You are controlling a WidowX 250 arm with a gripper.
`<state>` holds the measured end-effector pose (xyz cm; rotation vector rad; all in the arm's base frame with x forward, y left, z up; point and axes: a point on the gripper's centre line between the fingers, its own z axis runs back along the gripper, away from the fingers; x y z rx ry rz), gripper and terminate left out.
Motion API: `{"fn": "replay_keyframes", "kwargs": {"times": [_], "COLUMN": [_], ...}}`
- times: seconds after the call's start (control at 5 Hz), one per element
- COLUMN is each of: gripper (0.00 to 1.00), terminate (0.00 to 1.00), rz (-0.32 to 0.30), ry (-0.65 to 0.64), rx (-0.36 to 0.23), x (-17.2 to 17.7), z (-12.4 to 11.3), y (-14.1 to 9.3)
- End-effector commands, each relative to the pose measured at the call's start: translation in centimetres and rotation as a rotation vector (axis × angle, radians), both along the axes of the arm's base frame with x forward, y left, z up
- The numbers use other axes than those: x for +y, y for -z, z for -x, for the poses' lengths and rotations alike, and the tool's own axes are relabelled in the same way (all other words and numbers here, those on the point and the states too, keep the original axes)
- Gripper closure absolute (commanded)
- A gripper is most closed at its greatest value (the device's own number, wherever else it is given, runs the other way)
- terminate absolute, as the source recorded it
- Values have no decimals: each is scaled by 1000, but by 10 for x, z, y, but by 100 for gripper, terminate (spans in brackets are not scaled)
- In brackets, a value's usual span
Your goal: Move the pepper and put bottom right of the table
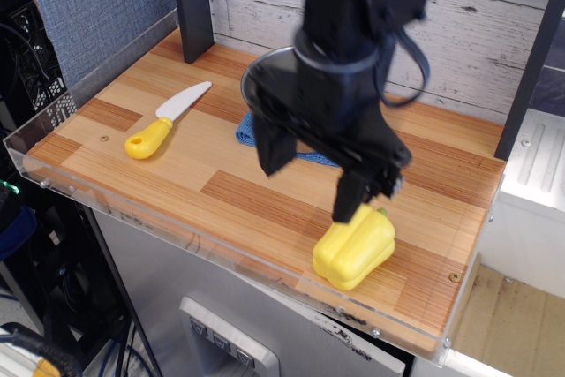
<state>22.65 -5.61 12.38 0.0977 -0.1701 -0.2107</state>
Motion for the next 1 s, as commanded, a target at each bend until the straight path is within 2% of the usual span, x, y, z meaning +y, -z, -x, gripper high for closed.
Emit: {"fn": "replay_keyframes", "kwargs": {"times": [0.0,0.2,0.4,0.6,0.8], "gripper": [0,0,0,0,0], "terminate": [0,0,0,0,100], "rz": [2,24,68,68,68], "ry": [-98,-110,-123,-123,-123], "rx": [-26,21,132,132,132], "x": [20,20,21,21,21], "z": [15,13,9,9,9], "y": [-17,-12,-2,-2,-2]}}
